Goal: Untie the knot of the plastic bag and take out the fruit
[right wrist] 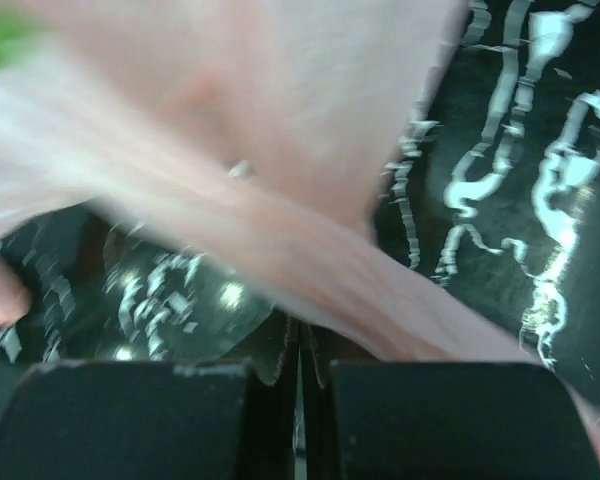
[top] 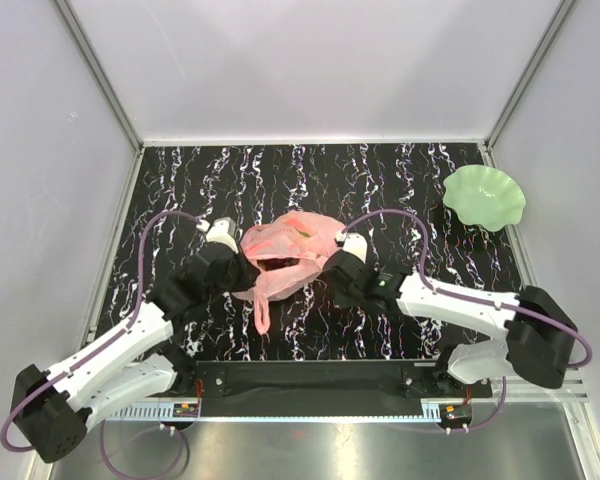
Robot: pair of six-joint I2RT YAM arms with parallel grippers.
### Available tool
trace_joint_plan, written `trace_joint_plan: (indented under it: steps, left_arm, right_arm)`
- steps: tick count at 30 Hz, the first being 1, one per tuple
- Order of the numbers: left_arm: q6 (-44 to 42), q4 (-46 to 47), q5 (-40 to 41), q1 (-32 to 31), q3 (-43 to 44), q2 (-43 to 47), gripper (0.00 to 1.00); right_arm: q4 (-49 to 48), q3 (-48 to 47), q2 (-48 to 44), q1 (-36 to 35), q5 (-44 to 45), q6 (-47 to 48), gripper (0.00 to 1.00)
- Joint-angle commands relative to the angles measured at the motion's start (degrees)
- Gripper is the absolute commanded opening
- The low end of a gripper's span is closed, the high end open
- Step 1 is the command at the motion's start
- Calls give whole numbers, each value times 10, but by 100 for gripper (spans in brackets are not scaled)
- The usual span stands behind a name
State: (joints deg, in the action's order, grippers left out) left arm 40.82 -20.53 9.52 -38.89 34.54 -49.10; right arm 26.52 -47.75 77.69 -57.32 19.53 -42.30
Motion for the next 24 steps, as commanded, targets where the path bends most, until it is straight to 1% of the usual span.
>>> trace_joint_plan:
  steps: [1,2,5,6,8,9,11,12,13,15,17,18,19,20,22,23,24]
  left_arm:
    - [1,2,-27,-9,-24,2,0]
    - [1,7,-30,-13,-32,2,0]
    - [-7,21,-42,-14,-38,-11,0]
    - [-8,21,-41,-14,-33,-15,0]
    - [-12,21,-39,-15,-30,-24,0]
    - [-11,23,-41,-15,-26,-25,0]
    - [-9,30,-44,-15,-23,-24,0]
    - [-7,30,-46,-15,-17,-25,0]
    - [-7,34,-48,-16,-14,-24,0]
    - [-7,31,-49,-18,-5,-25,0]
    - [-5,25,-49,-20,3,-24,0]
    - [-4,23,-49,-20,4,-20,0]
    - [-2,19,-49,-19,8,-17,0]
    - [-2,17,-49,-20,10,-14,0]
    - [0,12,-51,-20,16,-7,0]
    - [0,9,-51,-20,22,-6,0]
    - [-2,8,-51,-21,26,-4,0]
  right_arm:
    - [-73,-11,-65,-1,-101,82,0]
    - [-76,-28,-82,-1,-172,102,1]
    - [-69,-59,-111,-3,-316,182,14]
    - [-59,-86,-118,-4,-363,194,15]
    - [-17,-126,-134,-6,-378,223,18]
    - [-3,-137,-137,-6,-374,230,25]
    - [24,-156,-130,-6,-362,249,29]
    - [27,-173,-124,-6,-359,252,34]
    - [31,-181,-114,-6,-357,256,42]
    - [31,-206,-78,-6,-334,253,43]
    - [30,-233,-38,-6,-296,241,39]
    - [28,-243,-26,-9,-280,238,34]
    - [31,-253,2,-15,-261,232,24]
    - [32,-269,15,-19,-226,229,19]
    - [43,-284,43,-33,-200,226,12]
    - [51,-292,73,-39,-183,225,7]
    - [60,-310,87,-44,-144,224,3]
